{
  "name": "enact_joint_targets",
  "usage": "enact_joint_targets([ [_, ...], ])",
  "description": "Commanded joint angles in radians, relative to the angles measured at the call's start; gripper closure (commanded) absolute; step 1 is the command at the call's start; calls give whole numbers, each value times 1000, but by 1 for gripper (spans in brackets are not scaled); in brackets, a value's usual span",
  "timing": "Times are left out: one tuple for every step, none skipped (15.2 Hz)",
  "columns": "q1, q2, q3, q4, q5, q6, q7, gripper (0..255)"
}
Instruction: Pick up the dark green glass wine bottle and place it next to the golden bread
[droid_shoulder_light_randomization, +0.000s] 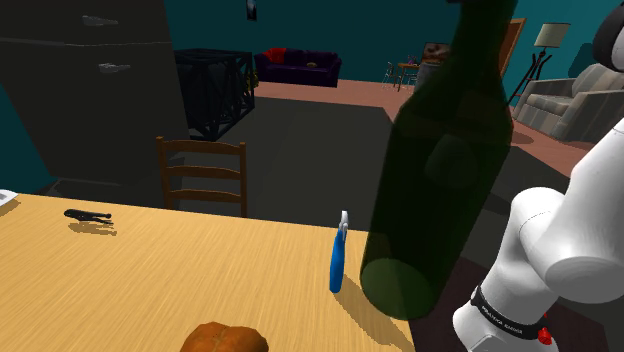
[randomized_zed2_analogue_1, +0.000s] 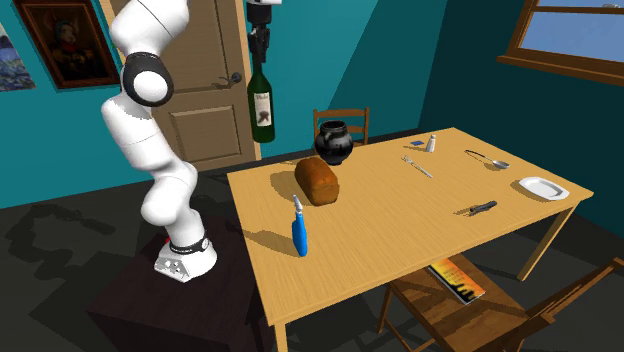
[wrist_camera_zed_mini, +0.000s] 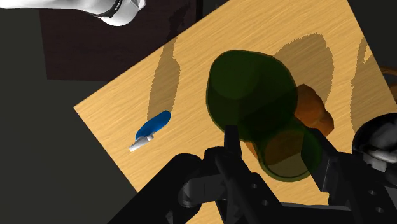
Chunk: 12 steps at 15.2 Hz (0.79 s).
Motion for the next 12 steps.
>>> enact_joint_targets([
  [-3,-38,-15,-71,13,35,-22,255],
  [-4,-55,-22,-104,18,52,-32,255],
  [-4,-72,-27,-136,22,68,-42,255],
  [-4,-87,-33,-167,27,84,-51,255],
  [-4,-102,-37,-196,30,99,-59,255],
  [-4,-116,-42,-225,34,114,-67,255],
  [-3,-130,-45,-253,37,129,-74,255],
  [-2,-143,-49,-280,40,143,-81,255],
  [-2,-155,-52,-307,43,158,-88,255],
  [-1,-167,-55,-333,46,172,-94,255],
  [0,-178,-57,-358,48,186,-100,255],
  [1,-189,-59,-383,51,200,-106,255],
])
